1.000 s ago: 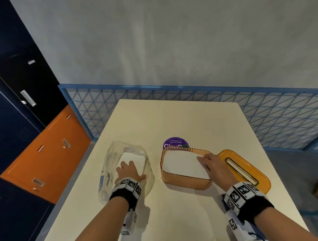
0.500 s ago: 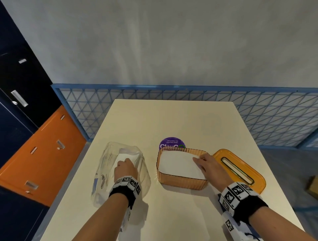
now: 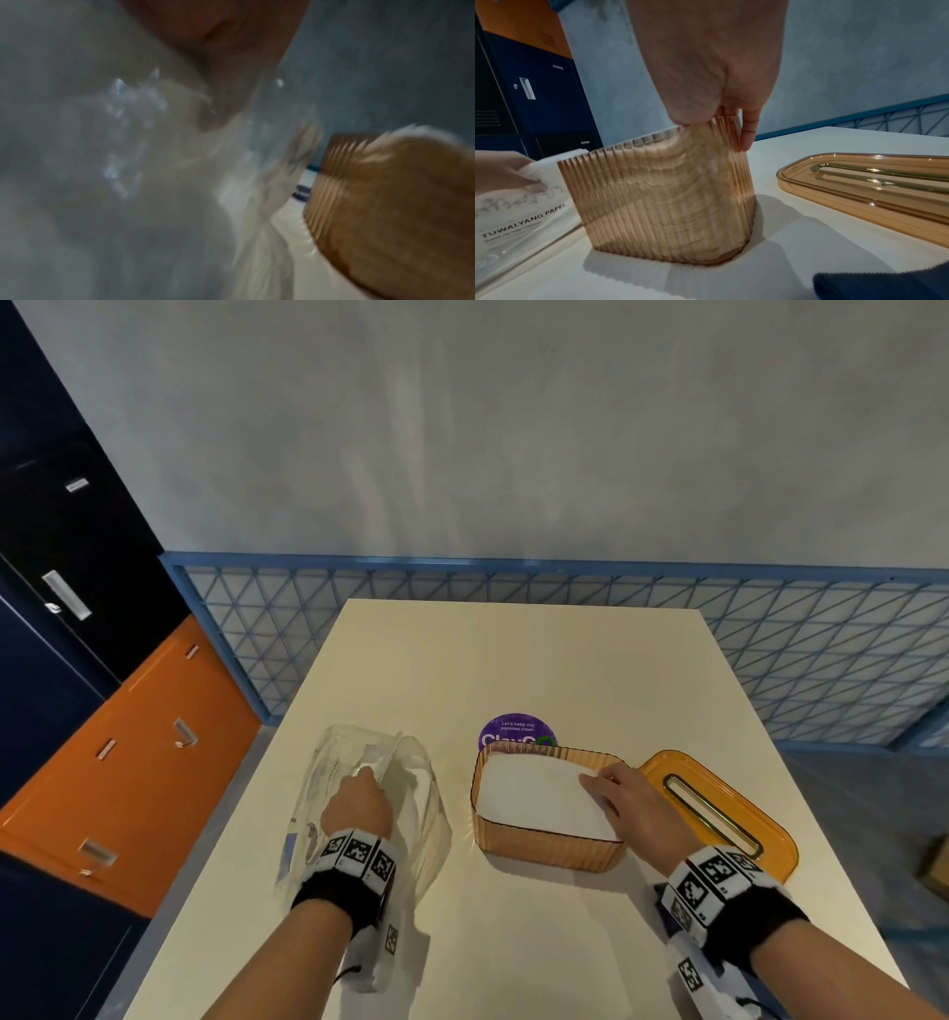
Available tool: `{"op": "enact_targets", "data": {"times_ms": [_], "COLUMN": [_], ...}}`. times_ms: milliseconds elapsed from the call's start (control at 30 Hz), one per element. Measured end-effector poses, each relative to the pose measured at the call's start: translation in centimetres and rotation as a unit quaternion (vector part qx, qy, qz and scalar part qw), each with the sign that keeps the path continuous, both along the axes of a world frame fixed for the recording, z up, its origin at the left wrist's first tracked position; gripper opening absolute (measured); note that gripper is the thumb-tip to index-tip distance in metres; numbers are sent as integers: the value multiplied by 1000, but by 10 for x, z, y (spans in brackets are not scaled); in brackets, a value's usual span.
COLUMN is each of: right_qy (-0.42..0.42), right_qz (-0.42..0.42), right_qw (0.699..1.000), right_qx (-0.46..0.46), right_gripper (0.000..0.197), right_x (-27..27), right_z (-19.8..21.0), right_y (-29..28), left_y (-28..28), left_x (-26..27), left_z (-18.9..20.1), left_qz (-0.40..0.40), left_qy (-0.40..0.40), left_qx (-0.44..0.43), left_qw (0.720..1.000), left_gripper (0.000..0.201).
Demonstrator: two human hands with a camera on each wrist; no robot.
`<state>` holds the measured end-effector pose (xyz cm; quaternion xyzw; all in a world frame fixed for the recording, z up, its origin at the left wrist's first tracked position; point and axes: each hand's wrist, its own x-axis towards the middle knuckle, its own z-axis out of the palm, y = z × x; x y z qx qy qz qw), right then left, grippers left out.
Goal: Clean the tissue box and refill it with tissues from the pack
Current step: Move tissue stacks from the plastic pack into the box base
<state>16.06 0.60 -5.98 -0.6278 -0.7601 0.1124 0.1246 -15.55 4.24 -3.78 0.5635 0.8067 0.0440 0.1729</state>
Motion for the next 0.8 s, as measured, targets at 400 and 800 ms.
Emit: {"op": "enact_targets", "data": {"times_ms": [400,800], "right_qy": [311,489], "right_qz": [4,-102], "right_qw": [946,840], "right_qx": [-89,-212], "right_gripper": [27,23], "right_x": [-59,-36], "right_z": [109,141], "right_y": [10,13], "left_y": [-41,-34], "left_x": [29,88], "left_z": [89,55], "left_qz": [-104,-353], "left_qy": [-37,-270], "left_qx": [376,225], "left_qw": [920,867], "left_gripper": [12,64]}}
